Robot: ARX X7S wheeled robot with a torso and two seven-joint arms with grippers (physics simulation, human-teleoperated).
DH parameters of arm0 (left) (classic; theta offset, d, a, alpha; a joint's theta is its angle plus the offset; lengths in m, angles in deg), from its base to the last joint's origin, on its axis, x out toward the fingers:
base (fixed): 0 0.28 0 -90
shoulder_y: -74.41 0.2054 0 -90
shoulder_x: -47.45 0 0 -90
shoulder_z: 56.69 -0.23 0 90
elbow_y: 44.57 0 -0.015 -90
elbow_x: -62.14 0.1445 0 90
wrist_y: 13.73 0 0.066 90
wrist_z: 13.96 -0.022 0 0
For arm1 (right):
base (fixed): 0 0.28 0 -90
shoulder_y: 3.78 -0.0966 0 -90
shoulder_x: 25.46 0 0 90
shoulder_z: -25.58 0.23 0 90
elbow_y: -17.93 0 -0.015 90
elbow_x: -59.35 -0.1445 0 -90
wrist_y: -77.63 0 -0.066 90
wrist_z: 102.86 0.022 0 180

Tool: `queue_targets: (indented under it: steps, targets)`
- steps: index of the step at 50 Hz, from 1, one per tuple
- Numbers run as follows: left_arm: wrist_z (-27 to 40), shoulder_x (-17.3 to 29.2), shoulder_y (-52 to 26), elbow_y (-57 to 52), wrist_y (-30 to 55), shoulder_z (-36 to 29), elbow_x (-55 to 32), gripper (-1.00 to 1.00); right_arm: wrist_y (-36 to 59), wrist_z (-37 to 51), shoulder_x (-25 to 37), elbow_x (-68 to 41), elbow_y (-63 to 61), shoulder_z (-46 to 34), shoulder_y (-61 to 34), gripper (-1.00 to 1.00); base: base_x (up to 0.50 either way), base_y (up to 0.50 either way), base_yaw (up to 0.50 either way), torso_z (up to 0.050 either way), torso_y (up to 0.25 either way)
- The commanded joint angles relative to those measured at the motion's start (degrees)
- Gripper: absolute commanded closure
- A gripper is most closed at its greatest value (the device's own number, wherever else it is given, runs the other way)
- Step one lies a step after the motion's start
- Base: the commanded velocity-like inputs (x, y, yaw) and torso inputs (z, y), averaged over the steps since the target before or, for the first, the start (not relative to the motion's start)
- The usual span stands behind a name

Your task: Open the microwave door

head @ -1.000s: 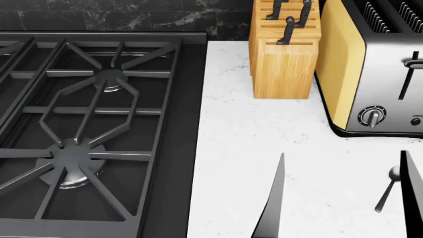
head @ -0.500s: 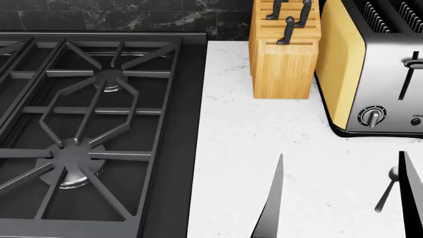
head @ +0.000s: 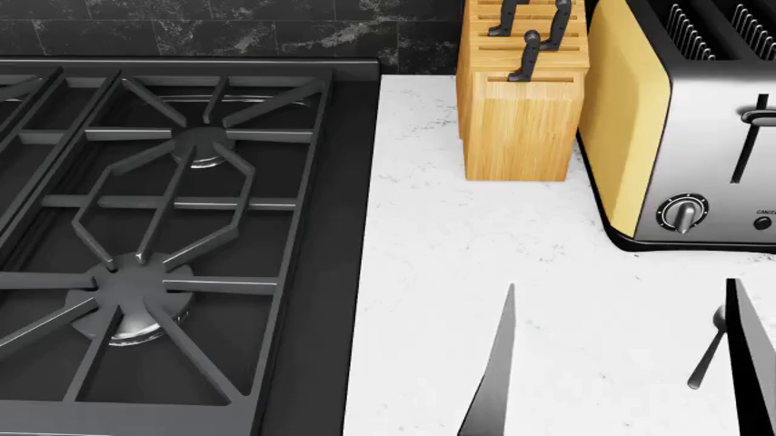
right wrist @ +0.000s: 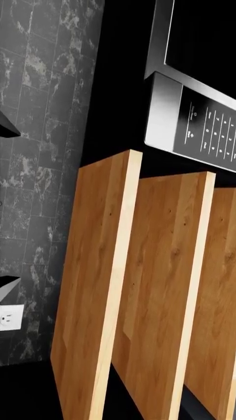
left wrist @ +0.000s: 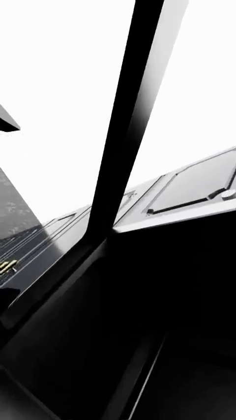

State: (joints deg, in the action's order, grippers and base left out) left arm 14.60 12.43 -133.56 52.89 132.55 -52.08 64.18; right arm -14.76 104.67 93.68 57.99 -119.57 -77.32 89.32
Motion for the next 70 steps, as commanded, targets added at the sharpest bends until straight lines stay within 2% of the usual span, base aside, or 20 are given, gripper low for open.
queue_targets:
  steps: [1,10,30,56,70]
  targets:
    - [-1.1,2.6,-0.6,-2.1,1.5,-0.2,0.9,-1.00,0.0,0.1,0.0,0.1,0.0,-0.2,0.0,-1.00,0.00,0.00,0.00,0.000,0.000]
    - [-1.9,4.6,-1.2,-3.1,1.7,-0.2,1.6,-1.00,-0.1,0.2,0.1,0.1,0.0,-0.1,0.1,-1.00,0.00,0.00,0.00,0.000,0.000]
    - [-5.4,12.9,-3.9,-6.7,2.4,-0.9,5.2,-1.00,-0.3,0.3,0.1,0.7,0.4,-0.8,0.2,-1.00,0.00,0.00,0.00,0.000,0.000]
    - [-2.7,17.0,-0.7,1.0,-4.8,0.3,4.2,-1.00,-1.0,0.6,-0.8,2.2,7.6,-2.1,-2.0,-1.00,0.00,0.00,0.00,0.000,0.000]
    - [-5.2,20.3,-2.0,0.6,-5.5,0.0,7.6,-1.00,-1.8,0.7,-1.4,2.8,12.4,-3.0,-3.2,-1.00,0.00,0.00,0.00,0.000,0.000]
